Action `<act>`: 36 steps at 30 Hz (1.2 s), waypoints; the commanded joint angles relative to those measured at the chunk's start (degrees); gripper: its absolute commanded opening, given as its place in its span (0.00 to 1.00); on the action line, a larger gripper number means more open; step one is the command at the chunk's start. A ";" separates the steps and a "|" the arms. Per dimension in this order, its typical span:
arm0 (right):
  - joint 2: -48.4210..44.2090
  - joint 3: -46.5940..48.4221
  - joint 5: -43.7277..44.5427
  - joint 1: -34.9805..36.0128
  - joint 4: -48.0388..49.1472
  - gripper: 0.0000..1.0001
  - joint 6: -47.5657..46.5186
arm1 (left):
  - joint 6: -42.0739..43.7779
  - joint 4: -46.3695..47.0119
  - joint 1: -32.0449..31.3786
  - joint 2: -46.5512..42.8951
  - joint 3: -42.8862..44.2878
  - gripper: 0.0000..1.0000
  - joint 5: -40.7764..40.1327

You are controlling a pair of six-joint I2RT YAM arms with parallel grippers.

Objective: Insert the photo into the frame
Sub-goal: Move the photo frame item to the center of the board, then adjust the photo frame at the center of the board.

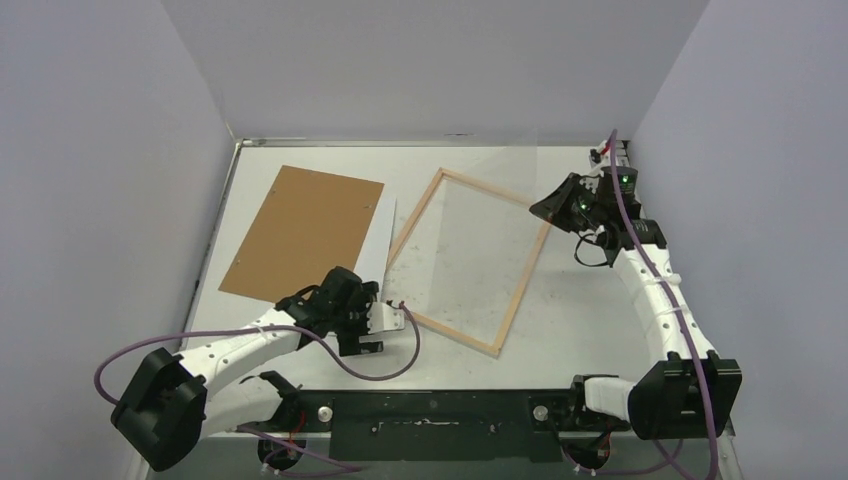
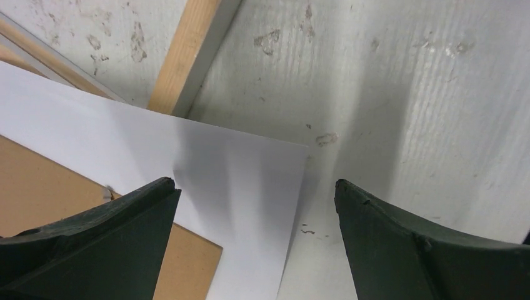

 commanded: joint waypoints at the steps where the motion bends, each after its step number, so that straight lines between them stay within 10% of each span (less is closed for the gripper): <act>1: -3.47 -0.76 0.30 0.00 -0.49 0.05 -1.71 | 5.90 10.60 0.30 -0.54 -3.43 0.96 -3.01; 14: -4.43 0.47 -0.61 -0.94 -2.31 0.05 -2.94 | 12.38 3.17 17.48 -5.60 -8.69 0.96 -3.44; 24: -4.38 1.91 -3.22 -1.12 -1.09 0.05 -1.33 | 3.64 -12.12 12.13 -13.04 4.68 0.96 10.86; 36: -6.92 6.59 -1.23 -1.11 -6.28 0.05 -2.68 | -27.03 14.94 7.80 21.53 29.44 1.00 3.96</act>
